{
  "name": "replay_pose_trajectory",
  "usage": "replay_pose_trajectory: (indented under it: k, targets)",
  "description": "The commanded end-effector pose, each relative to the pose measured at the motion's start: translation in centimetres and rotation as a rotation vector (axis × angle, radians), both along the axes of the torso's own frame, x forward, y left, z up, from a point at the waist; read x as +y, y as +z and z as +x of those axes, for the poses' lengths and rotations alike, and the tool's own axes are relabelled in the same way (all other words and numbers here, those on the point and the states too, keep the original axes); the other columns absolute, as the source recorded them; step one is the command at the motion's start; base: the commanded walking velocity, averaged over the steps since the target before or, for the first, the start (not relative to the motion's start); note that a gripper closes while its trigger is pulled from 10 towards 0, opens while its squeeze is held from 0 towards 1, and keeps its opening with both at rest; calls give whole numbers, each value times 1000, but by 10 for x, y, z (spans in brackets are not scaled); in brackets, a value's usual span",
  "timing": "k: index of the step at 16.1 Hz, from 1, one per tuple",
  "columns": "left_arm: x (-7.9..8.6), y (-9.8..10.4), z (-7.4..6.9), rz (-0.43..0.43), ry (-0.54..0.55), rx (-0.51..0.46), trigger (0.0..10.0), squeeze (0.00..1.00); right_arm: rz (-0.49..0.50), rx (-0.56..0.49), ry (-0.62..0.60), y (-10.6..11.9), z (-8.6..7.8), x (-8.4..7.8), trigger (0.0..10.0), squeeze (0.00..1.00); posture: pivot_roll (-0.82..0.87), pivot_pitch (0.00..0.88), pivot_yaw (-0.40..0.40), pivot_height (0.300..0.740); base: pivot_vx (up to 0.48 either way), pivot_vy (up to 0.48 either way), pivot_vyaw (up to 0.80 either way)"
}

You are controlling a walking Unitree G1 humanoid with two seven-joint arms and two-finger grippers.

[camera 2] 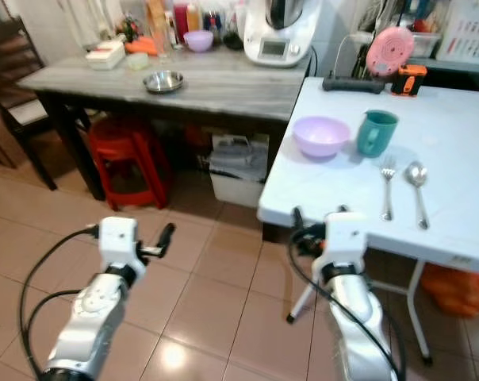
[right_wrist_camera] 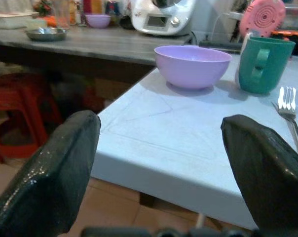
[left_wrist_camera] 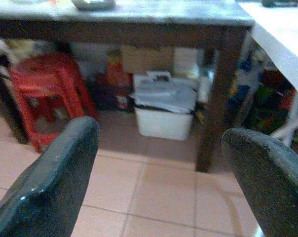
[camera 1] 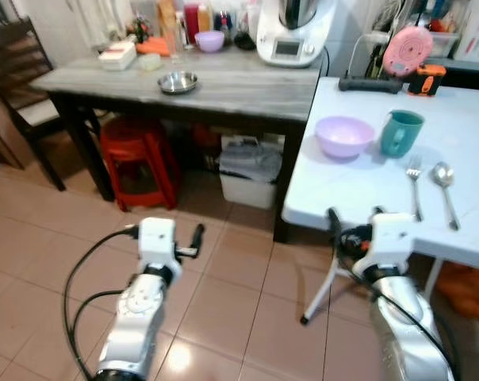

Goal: Setting the table

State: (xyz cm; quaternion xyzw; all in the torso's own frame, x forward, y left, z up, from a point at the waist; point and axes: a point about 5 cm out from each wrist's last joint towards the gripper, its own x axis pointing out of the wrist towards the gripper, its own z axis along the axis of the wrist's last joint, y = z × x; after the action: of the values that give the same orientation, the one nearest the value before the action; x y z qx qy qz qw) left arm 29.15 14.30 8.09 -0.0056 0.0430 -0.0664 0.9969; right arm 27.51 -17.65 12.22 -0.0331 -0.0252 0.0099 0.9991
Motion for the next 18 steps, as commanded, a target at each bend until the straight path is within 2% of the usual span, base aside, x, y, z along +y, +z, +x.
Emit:
replay_pose_trajectory:
  k: [1, 5, 8, 12, 18]
  targets:
    - [-2, 5, 1, -12, -23, -22, 10000, 0, -7, -22, -15, 6, 1, -4, 10000, 0, -85, 23, 64, 740, 0, 0, 0]
    - [-6, 10, 0, -68, -68, -46, 10000, 0, -6, -24, -16, 7, 2, -4, 10000, 0, -89, 17, 62, 740, 0, 0, 0]
    - [-9, 10, 0, -84, -87, -46, 10000, 0, -6, -26, -9, 8, 3, -3, 10000, 0, -89, 12, 60, 740, 256, 0, -481]
    - [-10, 11, 0, -93, -96, -49, 10000, 0, -9, -31, -12, 9, 3, -4, 10000, 0, -90, 10, 58, 740, 285, 0, 0]
    - [-2, 13, -3, -90, -86, -53, 10000, 0, -6, -45, -33, 12, -11, -6, 10000, 0, -94, 19, 60, 740, 316, 0, 0]
